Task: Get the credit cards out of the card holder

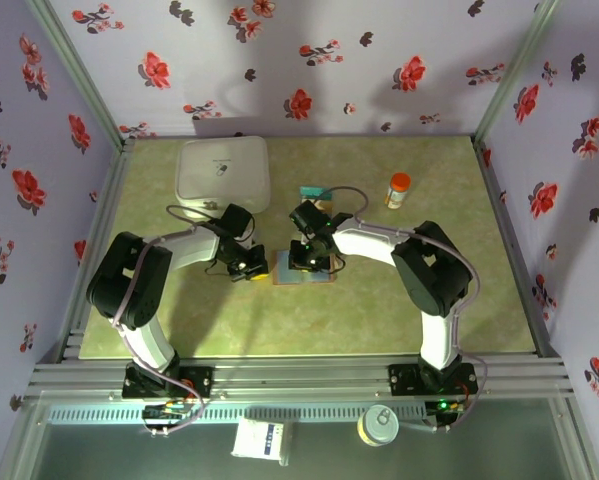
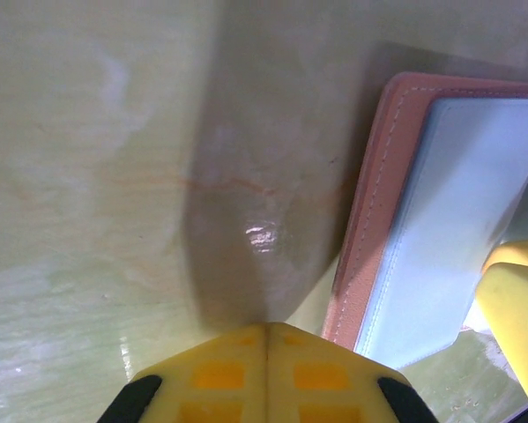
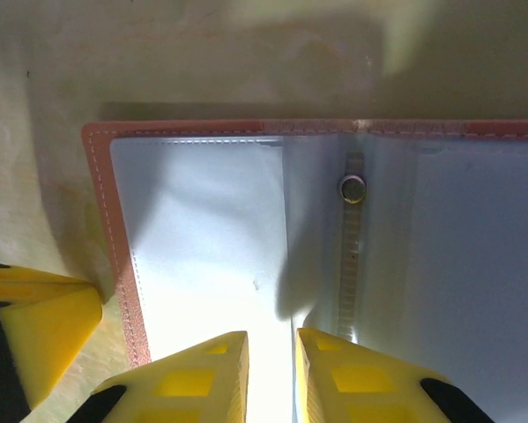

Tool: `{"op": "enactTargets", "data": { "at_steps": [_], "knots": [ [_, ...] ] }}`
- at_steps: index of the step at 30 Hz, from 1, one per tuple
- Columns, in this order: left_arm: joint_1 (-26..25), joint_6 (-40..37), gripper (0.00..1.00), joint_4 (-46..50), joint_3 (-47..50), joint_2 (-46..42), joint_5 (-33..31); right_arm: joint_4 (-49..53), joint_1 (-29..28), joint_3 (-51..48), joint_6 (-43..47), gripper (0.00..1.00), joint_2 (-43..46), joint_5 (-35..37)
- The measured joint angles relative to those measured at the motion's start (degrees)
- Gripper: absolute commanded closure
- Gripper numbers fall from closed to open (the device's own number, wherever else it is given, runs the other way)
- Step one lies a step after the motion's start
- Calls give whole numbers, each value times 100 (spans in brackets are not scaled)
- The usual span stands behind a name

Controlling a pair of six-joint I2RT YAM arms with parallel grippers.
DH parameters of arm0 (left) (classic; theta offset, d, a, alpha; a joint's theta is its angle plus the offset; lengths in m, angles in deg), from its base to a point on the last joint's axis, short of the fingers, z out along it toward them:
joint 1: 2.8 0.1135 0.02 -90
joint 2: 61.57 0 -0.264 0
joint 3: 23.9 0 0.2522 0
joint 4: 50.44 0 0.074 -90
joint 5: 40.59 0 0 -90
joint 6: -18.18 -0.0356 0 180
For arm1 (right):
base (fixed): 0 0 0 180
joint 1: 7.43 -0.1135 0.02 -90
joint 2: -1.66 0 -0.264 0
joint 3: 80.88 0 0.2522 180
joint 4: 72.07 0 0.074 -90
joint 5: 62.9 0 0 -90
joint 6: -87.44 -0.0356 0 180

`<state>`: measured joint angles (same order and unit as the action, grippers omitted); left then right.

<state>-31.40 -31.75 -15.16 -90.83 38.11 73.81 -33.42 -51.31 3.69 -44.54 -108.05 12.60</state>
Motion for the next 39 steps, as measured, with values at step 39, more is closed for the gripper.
{"op": "enactTargets", "data": {
  "at_steps": [39],
  "knots": [
    [-127,190,100,-450,-31,195,450,-323,0,31,-24,78,79,-431]
  ]
}}
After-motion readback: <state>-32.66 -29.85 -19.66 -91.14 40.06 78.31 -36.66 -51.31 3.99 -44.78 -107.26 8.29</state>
